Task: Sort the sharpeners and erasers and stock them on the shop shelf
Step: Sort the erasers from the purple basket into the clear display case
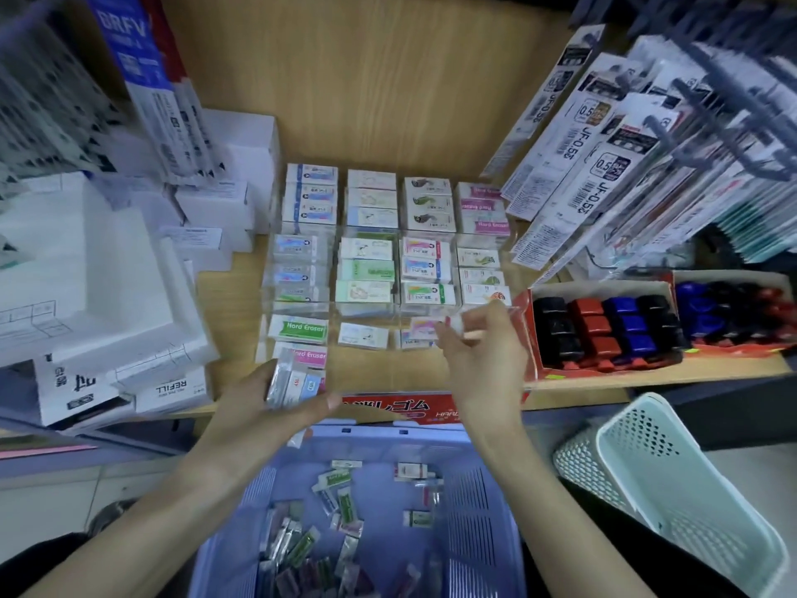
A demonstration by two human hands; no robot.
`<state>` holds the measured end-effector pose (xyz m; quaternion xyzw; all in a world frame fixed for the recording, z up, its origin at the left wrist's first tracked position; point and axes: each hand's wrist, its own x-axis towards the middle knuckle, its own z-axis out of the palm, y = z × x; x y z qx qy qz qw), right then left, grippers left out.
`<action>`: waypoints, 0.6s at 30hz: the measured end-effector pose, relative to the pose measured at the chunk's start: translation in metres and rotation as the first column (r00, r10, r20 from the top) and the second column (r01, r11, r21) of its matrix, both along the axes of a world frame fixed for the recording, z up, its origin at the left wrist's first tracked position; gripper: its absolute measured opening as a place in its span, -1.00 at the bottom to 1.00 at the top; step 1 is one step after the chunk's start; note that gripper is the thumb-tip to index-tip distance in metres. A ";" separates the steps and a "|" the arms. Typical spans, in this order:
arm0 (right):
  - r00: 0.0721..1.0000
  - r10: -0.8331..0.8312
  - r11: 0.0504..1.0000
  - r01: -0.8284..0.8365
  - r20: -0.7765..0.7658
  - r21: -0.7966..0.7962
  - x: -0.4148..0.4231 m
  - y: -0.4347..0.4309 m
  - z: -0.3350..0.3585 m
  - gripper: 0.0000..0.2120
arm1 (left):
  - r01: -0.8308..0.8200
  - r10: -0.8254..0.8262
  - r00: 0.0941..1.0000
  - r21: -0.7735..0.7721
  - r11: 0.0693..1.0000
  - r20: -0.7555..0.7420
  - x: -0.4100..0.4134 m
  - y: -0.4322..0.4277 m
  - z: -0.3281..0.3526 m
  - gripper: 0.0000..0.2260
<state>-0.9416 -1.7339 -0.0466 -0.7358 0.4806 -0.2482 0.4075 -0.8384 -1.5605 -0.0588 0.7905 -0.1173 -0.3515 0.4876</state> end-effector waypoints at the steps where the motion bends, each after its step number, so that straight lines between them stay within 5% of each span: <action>1: 0.997 0.028 0.998 -0.032 -0.077 -0.051 0.009 0.001 -0.003 -0.83 | 0.008 -0.008 1.000 -0.002 1.000 0.008 0.000 0.000 0.001 -0.57; 5: 0.949 0.071 0.974 -0.132 -0.307 -0.182 0.027 0.001 -0.018 -0.83 | -0.003 0.002 1.000 -0.044 0.999 -0.027 -0.001 0.000 0.002 -0.63; 9: 0.760 0.072 0.876 -0.358 -0.646 -0.323 0.020 0.002 -0.022 -0.67 | -0.036 0.022 0.993 -0.124 0.992 -0.113 -0.003 0.006 0.011 -0.70; 15: 0.747 0.182 0.791 -0.497 -0.640 -0.356 0.002 0.005 -0.014 -0.49 | -0.040 0.017 0.989 -0.161 0.986 -0.144 -0.003 0.013 0.018 -0.71; 18: 0.584 0.196 0.692 -0.651 -0.788 -0.311 0.008 -0.006 -0.014 -0.63 | -0.046 0.024 0.991 -0.162 0.986 -0.130 -0.003 0.015 0.019 -0.72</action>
